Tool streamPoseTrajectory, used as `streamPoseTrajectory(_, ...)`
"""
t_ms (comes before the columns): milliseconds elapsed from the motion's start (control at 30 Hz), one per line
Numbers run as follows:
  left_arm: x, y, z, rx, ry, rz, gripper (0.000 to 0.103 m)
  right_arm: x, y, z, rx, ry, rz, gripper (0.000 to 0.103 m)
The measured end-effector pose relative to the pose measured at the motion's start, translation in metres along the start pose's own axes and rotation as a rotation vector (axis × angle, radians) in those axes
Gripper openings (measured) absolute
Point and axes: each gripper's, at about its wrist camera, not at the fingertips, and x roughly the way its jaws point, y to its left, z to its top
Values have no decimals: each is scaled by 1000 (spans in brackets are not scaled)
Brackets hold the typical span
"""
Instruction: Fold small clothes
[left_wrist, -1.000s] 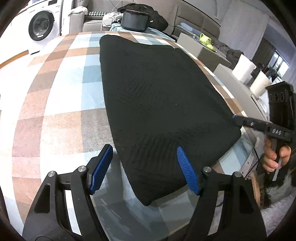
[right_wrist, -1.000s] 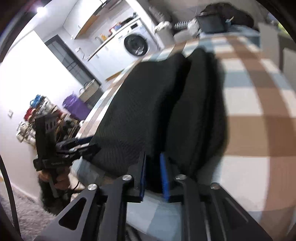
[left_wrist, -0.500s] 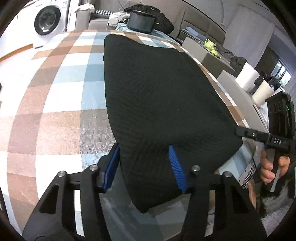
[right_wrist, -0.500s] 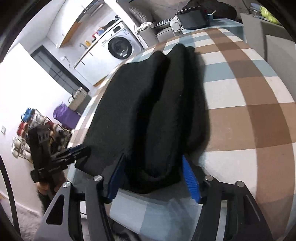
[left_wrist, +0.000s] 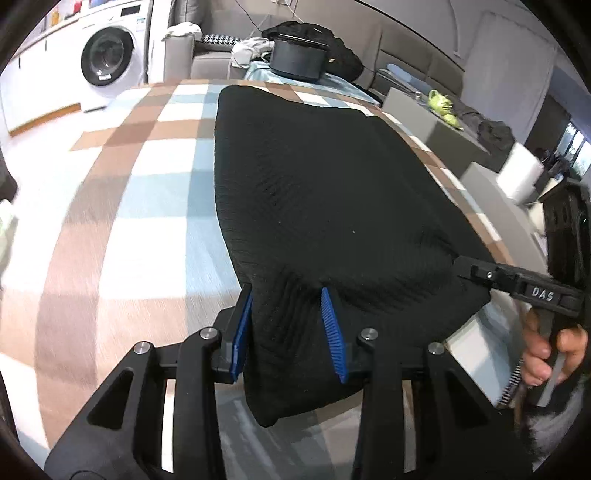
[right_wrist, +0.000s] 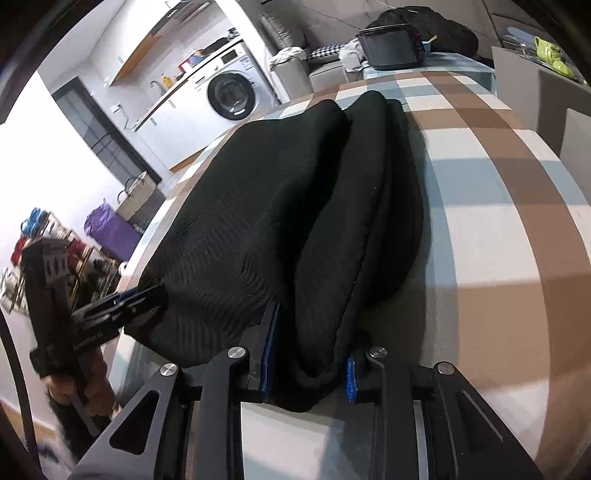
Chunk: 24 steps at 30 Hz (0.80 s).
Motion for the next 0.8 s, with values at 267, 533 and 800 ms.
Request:
streamPoseTrajectory(267,26,7,34,5,-28,89,33,24,8,29,20,-35,-49,29)
streamPoseTrajectory(533,31,19,44,-7,-36,75,34,18,8,26,20,-42,-57,38)
streamPoseTrajectory(800,6,16,28,-6,-82,117,53,1,7,24,-12,-82,-72,72)
